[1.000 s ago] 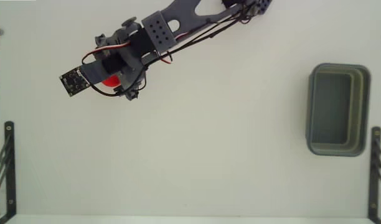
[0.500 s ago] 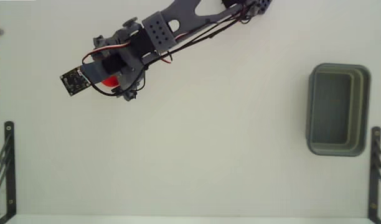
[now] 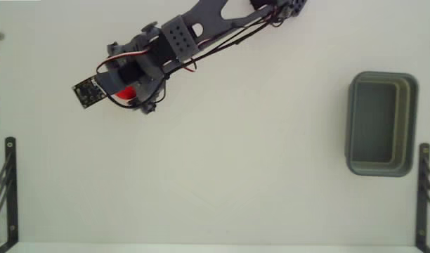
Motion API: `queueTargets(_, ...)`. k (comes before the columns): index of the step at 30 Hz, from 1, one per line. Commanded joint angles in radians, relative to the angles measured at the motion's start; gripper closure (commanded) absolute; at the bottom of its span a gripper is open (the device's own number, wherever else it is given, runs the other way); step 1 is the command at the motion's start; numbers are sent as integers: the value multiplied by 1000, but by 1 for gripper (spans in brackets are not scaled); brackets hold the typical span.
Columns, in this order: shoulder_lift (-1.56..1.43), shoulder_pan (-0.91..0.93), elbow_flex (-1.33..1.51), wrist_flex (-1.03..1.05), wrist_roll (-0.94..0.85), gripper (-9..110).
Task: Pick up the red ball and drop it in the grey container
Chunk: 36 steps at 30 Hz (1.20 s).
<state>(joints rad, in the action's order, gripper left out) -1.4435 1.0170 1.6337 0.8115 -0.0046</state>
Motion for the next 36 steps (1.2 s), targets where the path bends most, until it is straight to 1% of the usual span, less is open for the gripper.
queueTargets(1,-38,9,-1,-14,5,-9)
queueTargets(20,-30,9,38,-61,5,-9)
queueTargets(36,-30,9,39,-61,5,-9)
